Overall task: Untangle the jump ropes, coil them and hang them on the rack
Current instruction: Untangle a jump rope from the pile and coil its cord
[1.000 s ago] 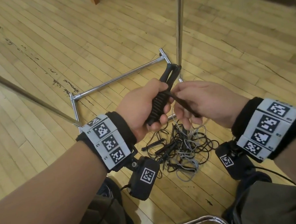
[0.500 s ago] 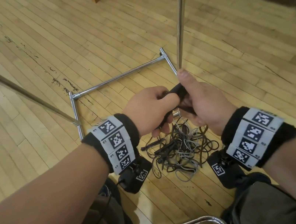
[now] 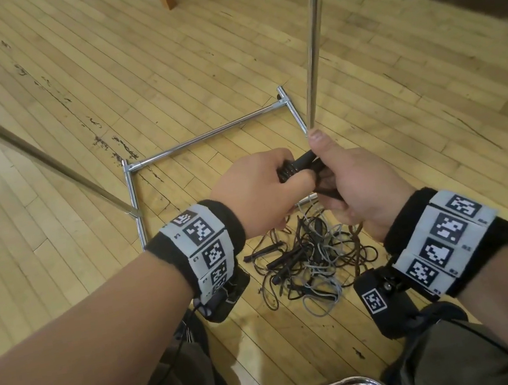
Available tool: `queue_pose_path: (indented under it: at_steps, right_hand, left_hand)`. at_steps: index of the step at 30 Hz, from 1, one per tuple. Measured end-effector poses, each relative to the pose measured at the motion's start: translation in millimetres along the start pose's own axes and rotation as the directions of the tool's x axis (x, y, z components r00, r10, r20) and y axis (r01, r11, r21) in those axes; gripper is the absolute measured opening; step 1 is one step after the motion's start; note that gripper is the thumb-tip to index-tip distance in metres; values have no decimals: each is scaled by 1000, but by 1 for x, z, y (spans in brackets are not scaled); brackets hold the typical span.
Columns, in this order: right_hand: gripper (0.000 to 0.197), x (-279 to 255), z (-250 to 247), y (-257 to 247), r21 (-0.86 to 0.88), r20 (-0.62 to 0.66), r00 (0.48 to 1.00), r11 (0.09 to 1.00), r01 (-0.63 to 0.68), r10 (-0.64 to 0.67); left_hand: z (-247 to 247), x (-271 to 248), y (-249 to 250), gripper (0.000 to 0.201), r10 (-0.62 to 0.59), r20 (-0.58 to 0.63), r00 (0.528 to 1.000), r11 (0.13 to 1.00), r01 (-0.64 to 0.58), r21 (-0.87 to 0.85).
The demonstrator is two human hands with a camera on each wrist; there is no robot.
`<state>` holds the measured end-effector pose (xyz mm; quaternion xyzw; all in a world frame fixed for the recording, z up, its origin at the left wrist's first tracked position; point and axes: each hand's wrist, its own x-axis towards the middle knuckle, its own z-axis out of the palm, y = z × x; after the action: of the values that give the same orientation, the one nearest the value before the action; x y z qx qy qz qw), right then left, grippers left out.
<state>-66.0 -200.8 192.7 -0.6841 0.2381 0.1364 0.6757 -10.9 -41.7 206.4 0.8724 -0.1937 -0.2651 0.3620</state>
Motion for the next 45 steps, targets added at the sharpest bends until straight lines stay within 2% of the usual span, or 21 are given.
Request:
queue_pose_path:
  at_steps: [3,7,9,11,14,15,19,22,24,26,27,28,30,32,33,37,39,40,42,43,45]
  right_hand:
    - [64,1,-1,1,-14,12,1000,1000,16,-16]
    - [68,3,-5,-2,-77,17,998,996,55,-54]
    - [73,2,-7,-6,-135,67,996,988,75,-66]
    - [68,-1,-9,-8,-182,182,980,976,119,-85]
    - [41,-4,-13,-10,-241,350,934,956,165,-73]
    - [37,-4,-15,-11,-272,405,913,947,170,-47]
    - [42,-5,-22,-8,-369,527,849,909,194,32]
    - [38,-2,-24,-2,-435,535,841,880,194,79]
    - [31,4,-26,3,-481,476,872,865,145,118]
    - [17,9,-29,4,-541,454,877,831,130,158]
    - [12,11,-30,4,-605,449,877,780,159,169]
    - [8,11,-31,4,-678,438,883,708,200,169]
    - [5,11,-31,3,-775,421,897,566,280,133]
    - [12,10,-31,1,-817,381,920,500,287,95]
    - [13,9,-30,0,-825,360,930,489,283,70]
    - [17,3,-26,-10,-811,342,938,488,324,-54]
    - [17,-3,-20,-13,-788,361,928,501,358,-95]
    - [15,-4,-17,-13,-760,365,924,538,365,-110]
    - [15,-3,-13,-10,-659,348,930,675,330,-115]
    - [18,-3,-14,-9,-598,331,938,746,291,-101]
    - [23,-1,-16,-9,-517,322,946,831,206,-35]
  left_hand:
    - [2,0,-3,21,-11,19,1000,999,12,-49]
    - [7,2,-4,25,-47,74,996,952,67,-297]
    - [6,3,-4,26,-76,105,992,876,116,-468]
    - [-2,7,-4,28,-139,108,984,767,176,-617]
    - [-18,11,-7,30,-252,93,963,613,233,-755]
    - [-21,12,-9,29,-267,94,959,568,236,-788]
    - [-25,11,-13,29,-220,116,968,490,213,-845]
    - [-26,7,-13,32,-78,181,980,525,195,-829]
    - [-21,1,-9,26,64,302,951,643,192,-741]
    - [-10,-7,-2,18,141,487,862,863,135,-487]
    - [-2,-11,1,18,113,575,810,951,79,-298]
    - [7,-14,3,20,51,634,772,994,21,-105]
    - [24,-20,3,24,-61,653,755,974,-97,204]
    - [37,-22,1,29,-107,574,812,896,-171,409]
    - [38,-21,-1,31,-120,519,847,875,-157,458]
    - [27,-11,-9,34,-239,328,914,906,89,414]
    - [15,-2,-13,25,-216,215,952,905,113,410]
    - [9,2,-15,21,-191,151,970,901,113,418]
    - [0,9,-18,19,-151,24,988,916,131,379]
    - [-4,12,-20,18,-155,-12,988,942,152,299]
    - [-9,16,-23,15,-203,-9,979,979,203,-13]
